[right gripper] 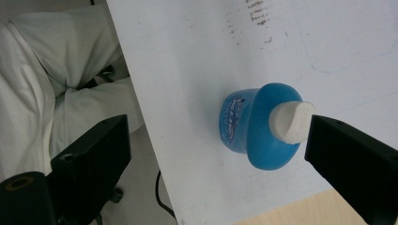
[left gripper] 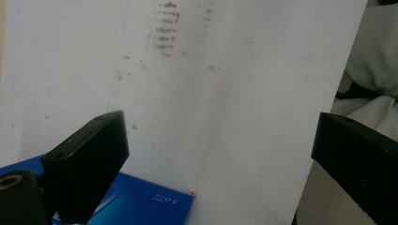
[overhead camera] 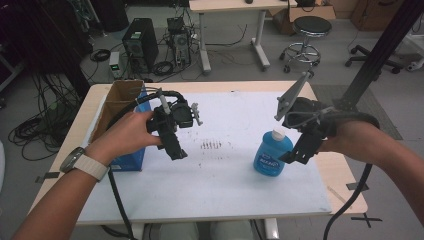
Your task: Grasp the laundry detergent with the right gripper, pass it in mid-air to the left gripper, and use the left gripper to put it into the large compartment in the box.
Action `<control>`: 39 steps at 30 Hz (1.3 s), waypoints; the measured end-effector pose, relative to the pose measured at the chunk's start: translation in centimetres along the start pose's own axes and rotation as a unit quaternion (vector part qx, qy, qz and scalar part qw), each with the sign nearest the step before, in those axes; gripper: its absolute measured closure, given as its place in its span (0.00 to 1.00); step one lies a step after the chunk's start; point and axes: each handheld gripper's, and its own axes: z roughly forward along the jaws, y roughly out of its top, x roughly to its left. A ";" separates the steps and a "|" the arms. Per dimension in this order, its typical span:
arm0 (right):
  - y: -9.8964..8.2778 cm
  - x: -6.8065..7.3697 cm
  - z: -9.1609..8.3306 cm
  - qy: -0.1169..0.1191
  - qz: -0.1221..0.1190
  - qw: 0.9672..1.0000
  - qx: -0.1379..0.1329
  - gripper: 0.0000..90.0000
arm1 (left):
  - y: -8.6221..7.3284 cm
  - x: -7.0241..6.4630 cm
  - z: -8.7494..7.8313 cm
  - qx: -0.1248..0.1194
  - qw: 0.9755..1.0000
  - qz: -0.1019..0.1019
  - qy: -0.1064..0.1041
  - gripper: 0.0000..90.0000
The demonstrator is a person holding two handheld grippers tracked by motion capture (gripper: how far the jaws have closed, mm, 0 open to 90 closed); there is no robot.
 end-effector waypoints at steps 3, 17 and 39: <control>0.0 -0.1 -0.1 0.000 0.001 1.000 -0.002 0.08 | 0.0 0.0 0.0 -0.001 1.000 -0.001 0.000 0.05; -1.1 -1.3 -0.4 -0.011 0.026 1.000 -0.006 0.08 | 0.1 0.1 -0.2 -0.002 1.000 -0.001 0.004 0.05; -4.5 -3.5 -0.8 -0.024 0.079 0.996 -0.023 0.08 | 0.4 0.2 -0.2 0.001 1.000 0.000 0.003 0.05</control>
